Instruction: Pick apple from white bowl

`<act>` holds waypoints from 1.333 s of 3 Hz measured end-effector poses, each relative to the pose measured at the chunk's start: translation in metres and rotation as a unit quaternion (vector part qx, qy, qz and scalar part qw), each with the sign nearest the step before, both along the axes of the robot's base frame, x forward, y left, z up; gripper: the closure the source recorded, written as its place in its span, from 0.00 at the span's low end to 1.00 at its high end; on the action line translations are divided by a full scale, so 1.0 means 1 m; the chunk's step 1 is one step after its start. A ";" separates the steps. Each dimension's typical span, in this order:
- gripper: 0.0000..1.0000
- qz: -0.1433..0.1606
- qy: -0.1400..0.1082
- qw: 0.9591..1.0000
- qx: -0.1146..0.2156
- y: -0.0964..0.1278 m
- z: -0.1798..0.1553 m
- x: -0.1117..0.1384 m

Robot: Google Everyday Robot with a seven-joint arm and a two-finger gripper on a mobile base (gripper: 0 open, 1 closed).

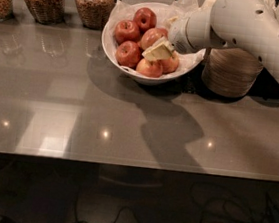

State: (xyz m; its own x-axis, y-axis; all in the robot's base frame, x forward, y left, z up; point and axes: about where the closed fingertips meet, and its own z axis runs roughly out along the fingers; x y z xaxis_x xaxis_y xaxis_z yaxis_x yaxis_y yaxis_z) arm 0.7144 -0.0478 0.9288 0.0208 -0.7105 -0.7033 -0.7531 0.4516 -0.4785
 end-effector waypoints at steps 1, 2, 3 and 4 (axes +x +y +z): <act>0.33 -0.004 0.006 1.000 0.005 0.000 -0.007 0.004; 0.39 -0.010 0.011 1.000 0.010 -0.001 -0.012 0.007; 0.55 -0.010 0.011 1.000 0.010 -0.001 -0.010 0.007; 0.77 -0.013 0.014 1.000 0.013 -0.001 -0.012 0.007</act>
Offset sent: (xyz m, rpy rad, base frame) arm 0.0128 -0.0070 -0.0238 0.0359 0.0373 -0.0459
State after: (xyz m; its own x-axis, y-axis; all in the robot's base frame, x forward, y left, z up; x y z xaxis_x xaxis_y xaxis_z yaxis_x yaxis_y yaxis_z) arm 0.7217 -0.0492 0.9166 -0.0175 -0.6920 -0.7217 -0.7543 0.4829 -0.4448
